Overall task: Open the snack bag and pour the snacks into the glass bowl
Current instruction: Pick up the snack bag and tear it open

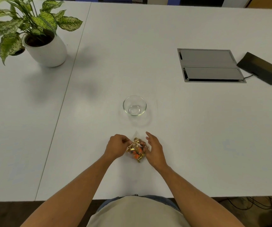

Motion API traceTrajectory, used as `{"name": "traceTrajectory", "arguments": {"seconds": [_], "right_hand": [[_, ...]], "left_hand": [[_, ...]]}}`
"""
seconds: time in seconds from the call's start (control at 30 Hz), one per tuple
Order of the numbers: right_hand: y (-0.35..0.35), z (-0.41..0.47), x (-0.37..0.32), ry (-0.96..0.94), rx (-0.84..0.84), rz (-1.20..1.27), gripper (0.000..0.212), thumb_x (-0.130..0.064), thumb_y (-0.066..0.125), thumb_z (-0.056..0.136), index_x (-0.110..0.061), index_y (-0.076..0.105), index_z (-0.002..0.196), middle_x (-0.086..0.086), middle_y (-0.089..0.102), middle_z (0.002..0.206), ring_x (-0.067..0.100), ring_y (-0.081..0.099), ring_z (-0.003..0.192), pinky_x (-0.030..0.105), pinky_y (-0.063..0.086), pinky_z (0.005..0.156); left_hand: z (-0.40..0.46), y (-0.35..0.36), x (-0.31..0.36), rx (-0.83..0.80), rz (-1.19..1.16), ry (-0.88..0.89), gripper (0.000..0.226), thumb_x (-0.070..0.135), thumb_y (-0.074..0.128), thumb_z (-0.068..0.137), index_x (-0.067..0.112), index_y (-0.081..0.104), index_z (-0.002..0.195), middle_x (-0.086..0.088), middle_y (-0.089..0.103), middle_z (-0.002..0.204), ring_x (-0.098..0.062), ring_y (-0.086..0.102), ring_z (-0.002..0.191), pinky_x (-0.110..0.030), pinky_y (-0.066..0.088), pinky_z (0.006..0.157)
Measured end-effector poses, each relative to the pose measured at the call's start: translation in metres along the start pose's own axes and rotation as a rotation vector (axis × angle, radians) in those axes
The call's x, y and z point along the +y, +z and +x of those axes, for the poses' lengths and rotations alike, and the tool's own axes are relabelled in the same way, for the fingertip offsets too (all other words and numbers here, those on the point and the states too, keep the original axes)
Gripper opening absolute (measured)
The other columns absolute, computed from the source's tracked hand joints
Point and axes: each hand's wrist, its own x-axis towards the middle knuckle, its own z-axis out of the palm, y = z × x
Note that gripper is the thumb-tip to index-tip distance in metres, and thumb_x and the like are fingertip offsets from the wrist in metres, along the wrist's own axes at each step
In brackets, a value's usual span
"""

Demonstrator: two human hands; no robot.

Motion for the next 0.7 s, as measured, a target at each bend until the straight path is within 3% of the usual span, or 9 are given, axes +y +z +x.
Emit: {"name": "traceTrajectory", "arguments": {"seconds": [0.1,0.23,0.33,0.47,0.7], "right_hand": [[-0.001,-0.002,-0.007,-0.036,0.094,-0.048,0.044,-0.001,0.062,0.09,-0.012,0.054,0.132,0.004,0.055,0.132,0.014,0.055,0.115,0.03,0.048,0.099],[-0.001,-0.002,-0.026,0.068,0.111,0.106,0.003,-0.017,0.067,0.092,-0.018,0.067,0.094,-0.002,0.071,0.092,0.008,0.067,0.076,0.021,0.053,0.068],[0.0,-0.002,-0.041,0.178,0.027,0.282,0.018,-0.028,0.065,0.093,-0.015,0.069,0.081,-0.002,0.075,0.071,0.011,0.073,0.061,0.021,0.057,0.059],[-0.004,0.003,-0.053,0.285,-0.046,0.399,0.018,-0.02,0.064,0.093,-0.007,0.07,0.082,0.01,0.077,0.078,0.025,0.077,0.066,0.037,0.064,0.069],[-0.015,0.007,-0.061,0.325,-0.139,0.443,0.012,-0.007,0.061,0.088,-0.004,0.068,0.078,0.017,0.077,0.083,0.029,0.077,0.073,0.032,0.061,0.063]], "left_hand": [[-0.003,-0.004,0.005,-0.01,-0.139,-0.026,0.011,0.02,0.077,0.083,0.009,0.078,0.084,-0.001,0.074,0.074,-0.012,0.068,0.072,-0.016,0.046,0.062],[-0.007,-0.006,0.007,-0.026,-0.262,-0.045,0.009,0.023,0.082,0.078,0.016,0.077,0.074,0.006,0.074,0.07,0.0,0.069,0.066,-0.01,0.046,0.058],[-0.011,-0.004,0.009,-0.061,-0.346,-0.05,0.013,0.022,0.082,0.077,0.019,0.075,0.067,0.007,0.074,0.066,0.002,0.068,0.061,-0.01,0.046,0.055],[-0.012,-0.003,0.011,-0.101,-0.432,-0.074,0.012,0.016,0.082,0.076,0.012,0.075,0.068,0.003,0.073,0.064,-0.006,0.062,0.058,-0.019,0.047,0.056],[-0.016,-0.005,0.012,-0.164,-0.5,-0.063,0.017,0.014,0.085,0.074,0.01,0.071,0.066,0.003,0.072,0.06,-0.007,0.066,0.057,-0.018,0.051,0.056]]}}
